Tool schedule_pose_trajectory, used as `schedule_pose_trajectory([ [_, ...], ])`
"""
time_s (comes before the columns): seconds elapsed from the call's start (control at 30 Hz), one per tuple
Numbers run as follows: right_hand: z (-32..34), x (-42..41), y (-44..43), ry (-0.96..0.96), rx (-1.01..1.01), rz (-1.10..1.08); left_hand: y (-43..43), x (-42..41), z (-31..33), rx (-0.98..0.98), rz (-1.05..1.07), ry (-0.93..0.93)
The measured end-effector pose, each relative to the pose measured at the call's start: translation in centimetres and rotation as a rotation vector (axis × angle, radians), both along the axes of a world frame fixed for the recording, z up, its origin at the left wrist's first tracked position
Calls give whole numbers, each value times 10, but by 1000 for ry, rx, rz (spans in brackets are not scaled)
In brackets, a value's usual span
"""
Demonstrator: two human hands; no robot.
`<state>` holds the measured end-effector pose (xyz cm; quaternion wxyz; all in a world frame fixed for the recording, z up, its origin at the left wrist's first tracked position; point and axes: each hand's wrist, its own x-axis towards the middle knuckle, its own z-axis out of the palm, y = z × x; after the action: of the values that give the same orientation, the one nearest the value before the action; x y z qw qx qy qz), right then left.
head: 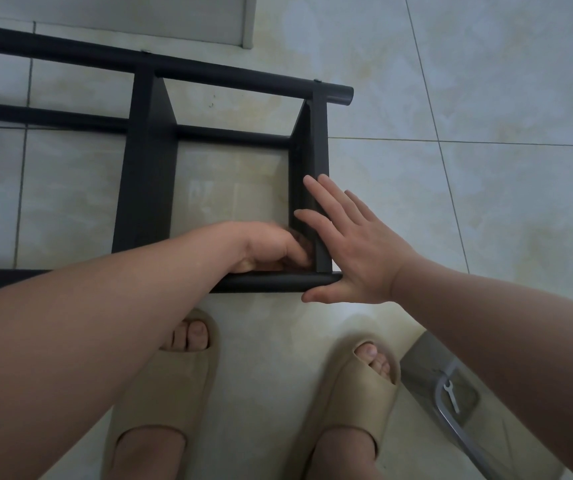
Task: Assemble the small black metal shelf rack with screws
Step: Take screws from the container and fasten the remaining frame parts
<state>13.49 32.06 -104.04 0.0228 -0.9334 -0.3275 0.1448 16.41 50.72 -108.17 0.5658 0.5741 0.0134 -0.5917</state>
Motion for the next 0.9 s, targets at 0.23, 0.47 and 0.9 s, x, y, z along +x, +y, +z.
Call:
schedule_pose_trajectory([
  [0.23, 0, -1, 0, -12, -7, -3, -4, -1, 4, 116, -71, -10],
  [0.47, -3, -1, -1, -48, -3, 3, -3, 0, 1, 94, -32, -58],
  [0.9, -4, -2, -1, -55, 21, 2, -1, 0, -2, 4, 26, -33],
])
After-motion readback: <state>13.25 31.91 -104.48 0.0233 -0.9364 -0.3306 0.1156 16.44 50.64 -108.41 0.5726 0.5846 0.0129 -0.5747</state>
